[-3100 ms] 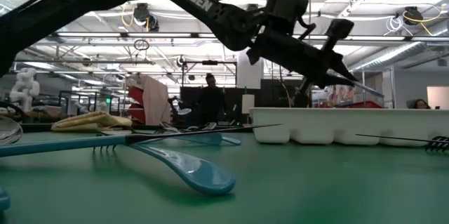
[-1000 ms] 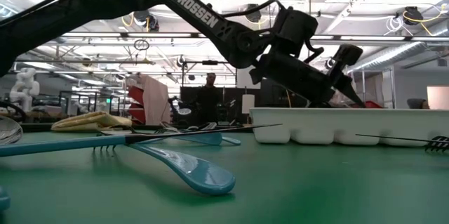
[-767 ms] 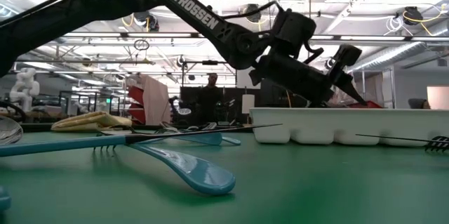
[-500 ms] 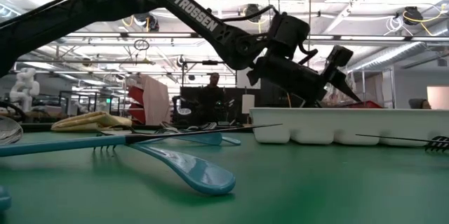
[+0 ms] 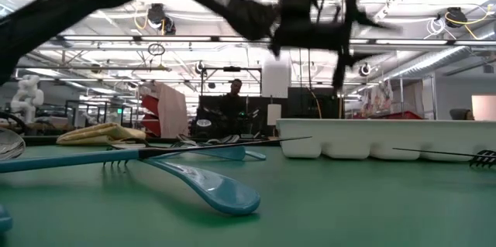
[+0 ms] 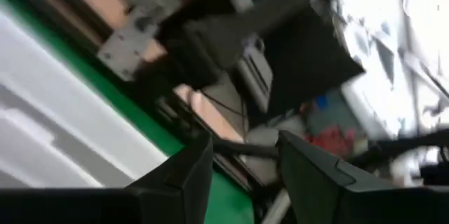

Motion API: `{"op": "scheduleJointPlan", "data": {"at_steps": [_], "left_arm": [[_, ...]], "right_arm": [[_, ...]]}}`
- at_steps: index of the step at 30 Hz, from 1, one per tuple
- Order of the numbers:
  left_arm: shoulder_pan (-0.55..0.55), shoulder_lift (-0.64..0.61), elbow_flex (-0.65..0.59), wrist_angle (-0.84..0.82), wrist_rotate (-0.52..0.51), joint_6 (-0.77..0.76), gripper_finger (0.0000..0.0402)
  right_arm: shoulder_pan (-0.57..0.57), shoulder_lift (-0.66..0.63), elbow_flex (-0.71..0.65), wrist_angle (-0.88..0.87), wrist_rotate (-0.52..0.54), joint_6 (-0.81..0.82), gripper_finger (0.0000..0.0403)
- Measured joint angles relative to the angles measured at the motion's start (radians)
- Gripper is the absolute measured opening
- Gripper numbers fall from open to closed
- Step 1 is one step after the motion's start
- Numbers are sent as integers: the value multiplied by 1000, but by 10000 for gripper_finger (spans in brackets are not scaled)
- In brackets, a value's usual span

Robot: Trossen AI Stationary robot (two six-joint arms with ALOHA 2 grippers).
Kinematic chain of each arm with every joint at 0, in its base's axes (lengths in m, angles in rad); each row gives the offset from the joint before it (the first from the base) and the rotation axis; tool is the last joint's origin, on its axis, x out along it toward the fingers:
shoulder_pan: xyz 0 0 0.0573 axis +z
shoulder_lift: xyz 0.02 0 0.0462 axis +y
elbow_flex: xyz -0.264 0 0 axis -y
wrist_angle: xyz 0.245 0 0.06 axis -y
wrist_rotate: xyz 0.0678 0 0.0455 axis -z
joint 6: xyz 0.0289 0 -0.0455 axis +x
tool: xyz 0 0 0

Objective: Sort silverware
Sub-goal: Put the blue table knife into the silverware tray with the other blue table knives

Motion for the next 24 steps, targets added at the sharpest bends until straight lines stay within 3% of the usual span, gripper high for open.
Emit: {"op": "scheduleJointPlan", "data": {"at_steps": [4, 7, 10, 19, 24], "left_arm": [[-12, -159, 0, -406, -30, 271, 166], [-55, -276, 1, -773, -256, 515, 166], [-121, -355, 2, -1017, -489, 610, 166], [-355, -422, 1, -1305, -631, 331, 166], [-469, -423, -47, -1309, -742, 116, 166]], "right_arm": [[0, 0, 0, 0, 0, 0, 215], [0, 0, 0, 0, 0, 0, 215], [0, 0, 0, 0, 0, -11, 215], [0, 0, 0, 0, -22, -25, 215], [0, 0, 0, 0, -52, -24, 215]]}}
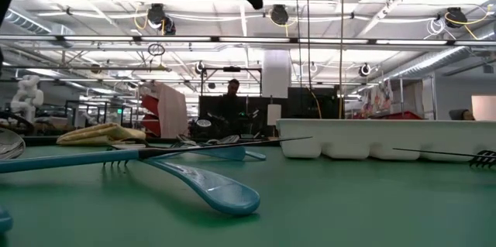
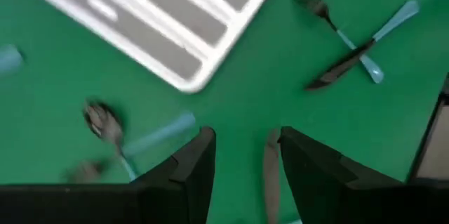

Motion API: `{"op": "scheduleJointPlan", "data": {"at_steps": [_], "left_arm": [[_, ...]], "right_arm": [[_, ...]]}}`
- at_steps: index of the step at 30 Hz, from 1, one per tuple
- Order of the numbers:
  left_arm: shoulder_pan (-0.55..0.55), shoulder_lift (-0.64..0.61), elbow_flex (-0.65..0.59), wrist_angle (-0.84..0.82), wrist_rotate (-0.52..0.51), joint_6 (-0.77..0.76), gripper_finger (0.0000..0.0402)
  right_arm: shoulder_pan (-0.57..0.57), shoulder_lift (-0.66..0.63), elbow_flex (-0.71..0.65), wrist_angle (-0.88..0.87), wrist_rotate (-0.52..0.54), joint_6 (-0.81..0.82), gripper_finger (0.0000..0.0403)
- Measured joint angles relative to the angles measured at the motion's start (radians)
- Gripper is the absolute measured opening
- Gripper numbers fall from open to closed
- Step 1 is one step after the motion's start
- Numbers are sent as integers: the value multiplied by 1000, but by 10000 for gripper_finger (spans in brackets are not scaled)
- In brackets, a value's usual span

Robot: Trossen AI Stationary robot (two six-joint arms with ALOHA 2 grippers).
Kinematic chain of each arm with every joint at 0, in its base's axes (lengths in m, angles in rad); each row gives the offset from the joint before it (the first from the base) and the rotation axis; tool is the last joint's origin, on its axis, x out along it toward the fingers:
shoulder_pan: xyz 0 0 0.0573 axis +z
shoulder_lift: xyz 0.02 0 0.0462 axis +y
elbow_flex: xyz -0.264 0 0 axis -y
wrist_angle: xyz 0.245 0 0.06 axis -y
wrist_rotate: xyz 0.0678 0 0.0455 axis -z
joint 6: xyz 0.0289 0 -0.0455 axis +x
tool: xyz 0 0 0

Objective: Sort silverware
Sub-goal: Put the blue table knife into the silverware tray with the other blue table knives

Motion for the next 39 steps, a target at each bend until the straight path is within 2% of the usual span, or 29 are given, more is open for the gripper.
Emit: {"op": "scheduleJointPlan", "data": {"at_steps": [5, 11, 14, 19, 24, 27, 33, 39], "left_arm": [[-77, 12, -40, -6, -96, -206, 166], [-159, 94, -67, 10, -98, -405, 167], [-180, 133, -66, 26, -74, -450, 167], [-179, 181, -66, 29, -23, -430, 167], [-178, 223, -66, 29, 72, -388, 167], [-178, 230, -66, 34, 86, -370, 167], [-178, 253, -66, 27, 183, -240, 167], [-176, 249, -65, 20, 203, -145, 167]], "right_arm": [[0, 0, 0, 0, -3, 0, 215], [0, 0, 0, 0, -90, 1, 215], [0, 0, 0, 0, -134, 1, 215], [0, 0, 0, 0, -166, -35, 215], [0, 0, 0, 0, -167, -70, 215], [0, 0, 0, 0, -184, -69, 215], [0, 0, 0, 0, -185, -68, 215], [0, 0, 0, 0, -219, -45, 215]]}}
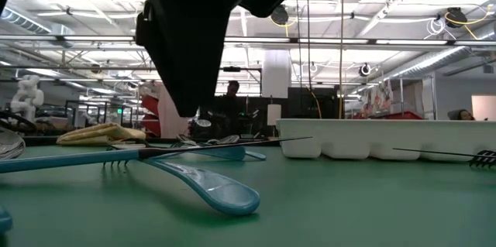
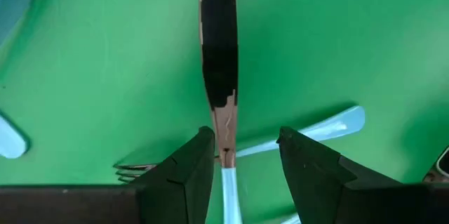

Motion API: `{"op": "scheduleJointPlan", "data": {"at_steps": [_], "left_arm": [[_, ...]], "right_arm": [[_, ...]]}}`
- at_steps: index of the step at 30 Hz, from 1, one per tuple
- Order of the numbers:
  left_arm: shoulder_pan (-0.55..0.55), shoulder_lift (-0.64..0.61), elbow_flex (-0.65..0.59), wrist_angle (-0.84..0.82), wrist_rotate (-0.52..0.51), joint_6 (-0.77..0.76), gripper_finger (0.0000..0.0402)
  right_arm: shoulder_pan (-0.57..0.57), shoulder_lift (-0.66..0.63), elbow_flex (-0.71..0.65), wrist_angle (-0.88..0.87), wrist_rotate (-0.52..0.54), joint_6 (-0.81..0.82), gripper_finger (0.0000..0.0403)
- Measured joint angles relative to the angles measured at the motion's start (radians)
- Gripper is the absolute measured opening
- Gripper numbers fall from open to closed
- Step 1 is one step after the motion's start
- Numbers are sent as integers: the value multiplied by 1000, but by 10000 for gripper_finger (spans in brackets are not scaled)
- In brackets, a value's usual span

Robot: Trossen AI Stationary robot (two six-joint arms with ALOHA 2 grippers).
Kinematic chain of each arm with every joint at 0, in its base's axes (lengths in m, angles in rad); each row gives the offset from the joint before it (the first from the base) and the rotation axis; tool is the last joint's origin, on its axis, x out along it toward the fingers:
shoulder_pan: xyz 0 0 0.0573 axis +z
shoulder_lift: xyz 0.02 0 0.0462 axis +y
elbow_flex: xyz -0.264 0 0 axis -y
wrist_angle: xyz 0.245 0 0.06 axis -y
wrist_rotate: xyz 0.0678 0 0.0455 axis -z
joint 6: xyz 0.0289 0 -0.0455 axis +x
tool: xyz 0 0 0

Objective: Sort silverware
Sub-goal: Put the blue table knife into the silverware tray with the other blue table knives

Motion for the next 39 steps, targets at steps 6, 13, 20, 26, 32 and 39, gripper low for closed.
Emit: {"op": "scheduleJointPlan", "data": {"at_steps": [6, 13, 20, 26, 32, 39], "left_arm": [[2, 0, 0, -2, 4, 35, 167], [2, 0, 0, -5, 1, 38, 167], [-34, -47, 1, -4, -86, -17, 167], [-56, -46, 0, -4, -87, -14, 167], [-62, -46, 0, -5, -87, 7, 167], [-34, -42, 0, 1, -113, 8, 167]], "right_arm": [[0, 0, 0, 0, -18, 2, 215], [0, 0, 0, 0, -18, 2, 215], [0, 0, 0, 0, -18, -12, 215], [0, 0, 0, 0, -17, -32, 215], [0, 0, 0, 0, -17, -40, 215], [0, 0, 0, 0, -17, -66, 215]]}}
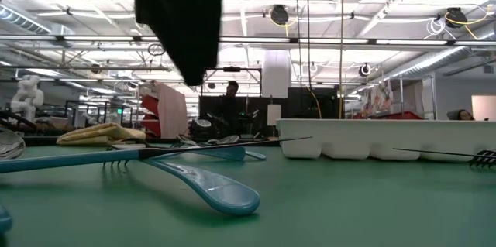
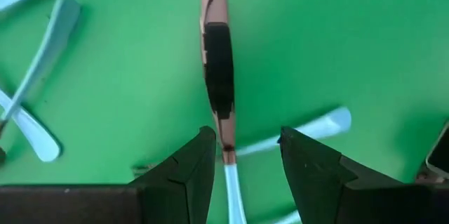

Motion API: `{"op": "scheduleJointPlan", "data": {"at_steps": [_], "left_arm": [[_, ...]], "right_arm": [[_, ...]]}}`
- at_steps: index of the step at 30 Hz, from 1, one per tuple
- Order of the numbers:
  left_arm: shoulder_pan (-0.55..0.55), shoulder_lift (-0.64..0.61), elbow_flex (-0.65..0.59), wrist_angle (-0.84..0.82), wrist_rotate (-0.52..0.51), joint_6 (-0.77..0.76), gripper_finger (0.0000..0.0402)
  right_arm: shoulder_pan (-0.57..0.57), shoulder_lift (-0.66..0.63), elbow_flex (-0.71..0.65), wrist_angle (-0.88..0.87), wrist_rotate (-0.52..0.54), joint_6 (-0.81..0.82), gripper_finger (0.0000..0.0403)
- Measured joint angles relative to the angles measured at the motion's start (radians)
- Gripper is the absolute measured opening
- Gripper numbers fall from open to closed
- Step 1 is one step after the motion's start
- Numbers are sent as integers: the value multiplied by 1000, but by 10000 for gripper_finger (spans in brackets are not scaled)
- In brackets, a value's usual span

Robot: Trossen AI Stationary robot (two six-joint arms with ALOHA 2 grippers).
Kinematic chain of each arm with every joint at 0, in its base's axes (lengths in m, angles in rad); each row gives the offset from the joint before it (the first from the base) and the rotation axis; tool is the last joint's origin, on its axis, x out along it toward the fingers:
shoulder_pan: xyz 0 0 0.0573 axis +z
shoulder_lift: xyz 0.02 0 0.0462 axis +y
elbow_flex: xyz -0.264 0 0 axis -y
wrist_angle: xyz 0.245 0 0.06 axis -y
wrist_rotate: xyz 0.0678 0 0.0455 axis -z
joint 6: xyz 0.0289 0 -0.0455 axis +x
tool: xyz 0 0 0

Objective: Sort silverware
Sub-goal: Put the blue table knife into the silverware tray with the other blue table knives

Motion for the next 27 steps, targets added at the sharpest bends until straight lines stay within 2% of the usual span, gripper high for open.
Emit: {"op": "scheduleJointPlan", "data": {"at_steps": [6, 10, 27], "left_arm": [[35, 33, 0, 21, -17, 1, 167], [47, 52, 0, 29, 13, -1, 167], [28, 53, -22, 49, 1, -54, 167]], "right_arm": [[0, 0, 0, 0, 0, -15, 215], [0, 0, 0, 0, 0, -33, 215], [0, 0, 0, 0, 0, -60, 215]]}}
